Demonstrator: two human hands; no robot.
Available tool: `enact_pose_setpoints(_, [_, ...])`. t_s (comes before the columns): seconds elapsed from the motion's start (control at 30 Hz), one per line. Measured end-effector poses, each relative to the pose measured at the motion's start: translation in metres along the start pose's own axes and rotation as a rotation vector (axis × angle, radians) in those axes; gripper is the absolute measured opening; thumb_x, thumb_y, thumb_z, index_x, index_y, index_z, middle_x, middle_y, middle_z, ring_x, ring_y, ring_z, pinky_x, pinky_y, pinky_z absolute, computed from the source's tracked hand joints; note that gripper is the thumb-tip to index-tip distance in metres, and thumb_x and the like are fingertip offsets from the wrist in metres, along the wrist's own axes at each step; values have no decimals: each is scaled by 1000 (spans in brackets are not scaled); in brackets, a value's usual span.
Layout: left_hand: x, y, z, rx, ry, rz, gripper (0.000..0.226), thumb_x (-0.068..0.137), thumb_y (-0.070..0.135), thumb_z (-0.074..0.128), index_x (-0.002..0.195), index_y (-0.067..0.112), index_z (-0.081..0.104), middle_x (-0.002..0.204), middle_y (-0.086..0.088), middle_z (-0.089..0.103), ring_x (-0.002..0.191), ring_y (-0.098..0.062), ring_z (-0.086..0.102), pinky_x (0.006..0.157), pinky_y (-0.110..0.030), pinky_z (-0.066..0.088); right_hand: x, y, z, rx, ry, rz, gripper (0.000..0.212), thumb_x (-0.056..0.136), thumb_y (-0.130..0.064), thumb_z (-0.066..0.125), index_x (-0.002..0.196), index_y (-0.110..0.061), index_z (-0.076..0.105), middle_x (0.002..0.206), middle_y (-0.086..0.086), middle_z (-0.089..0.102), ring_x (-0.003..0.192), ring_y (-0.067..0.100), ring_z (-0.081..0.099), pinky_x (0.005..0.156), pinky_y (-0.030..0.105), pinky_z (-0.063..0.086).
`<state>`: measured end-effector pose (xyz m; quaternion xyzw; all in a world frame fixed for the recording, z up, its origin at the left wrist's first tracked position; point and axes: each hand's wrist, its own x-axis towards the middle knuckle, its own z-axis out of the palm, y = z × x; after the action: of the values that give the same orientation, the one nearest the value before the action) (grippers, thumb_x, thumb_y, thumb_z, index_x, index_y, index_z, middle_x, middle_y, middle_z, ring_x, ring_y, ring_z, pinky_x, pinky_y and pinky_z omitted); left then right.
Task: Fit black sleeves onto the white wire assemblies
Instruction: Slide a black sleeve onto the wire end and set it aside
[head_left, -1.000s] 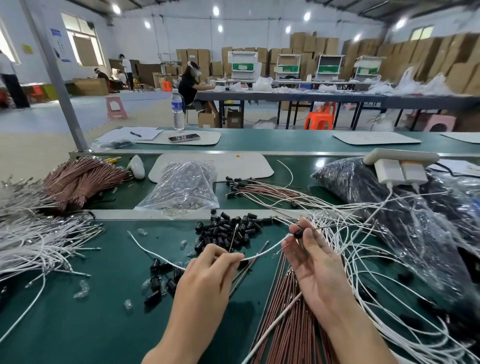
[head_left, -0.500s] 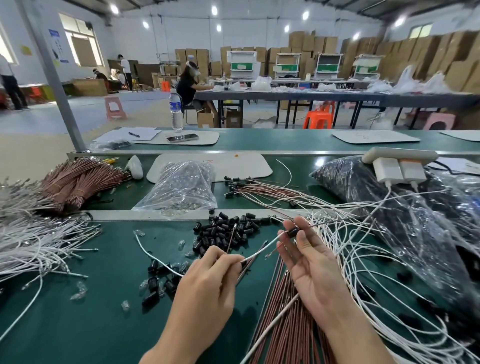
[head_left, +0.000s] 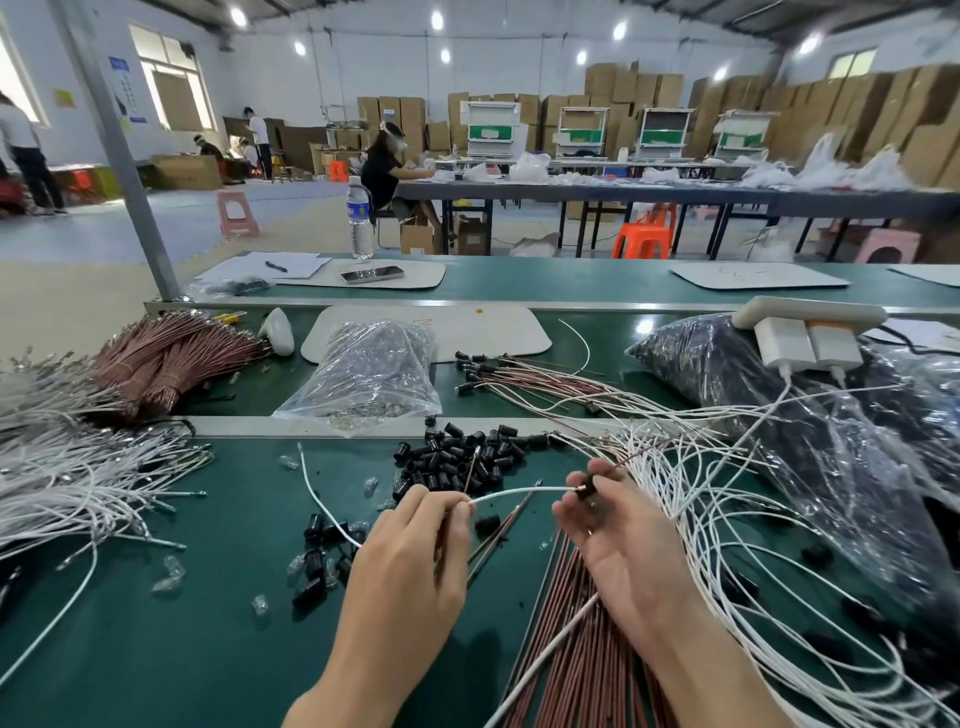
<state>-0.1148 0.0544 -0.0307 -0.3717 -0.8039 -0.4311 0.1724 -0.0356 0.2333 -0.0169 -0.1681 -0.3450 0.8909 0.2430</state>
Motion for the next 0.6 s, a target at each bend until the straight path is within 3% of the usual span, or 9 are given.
enact_pose_setpoints(0.1, [0, -2, 0, 1, 46, -10, 20, 102, 34, 46, 105, 26, 64, 91, 20, 55, 79, -6, 58, 63, -32, 55, 0, 4, 3, -36, -10, 58, 16, 99, -9, 53, 110, -3, 62, 76, 9, 69, 63, 15, 65, 63, 28, 60])
enact_pose_setpoints(0.23, [0, -1, -1, 19, 65, -1, 17, 102, 32, 48, 107, 26, 63, 90, 20, 53, 75, -7, 57, 62, -33, 54, 0, 9, 8, -115, -57, 59, 30, 81, -16, 63, 107, -1, 64, 75, 6, 67, 61, 12, 62, 60, 25, 59])
enact_pose_setpoints(0.6, [1, -1, -1, 62, 76, 34, 19, 102, 31, 46, 109, 24, 62, 89, 18, 49, 74, -8, 53, 64, -28, 49, -3, 3, 8, -41, -88, 146, 24, 82, -12, 62, 103, -1, 66, 79, 11, 68, 62, 16, 63, 58, 27, 60])
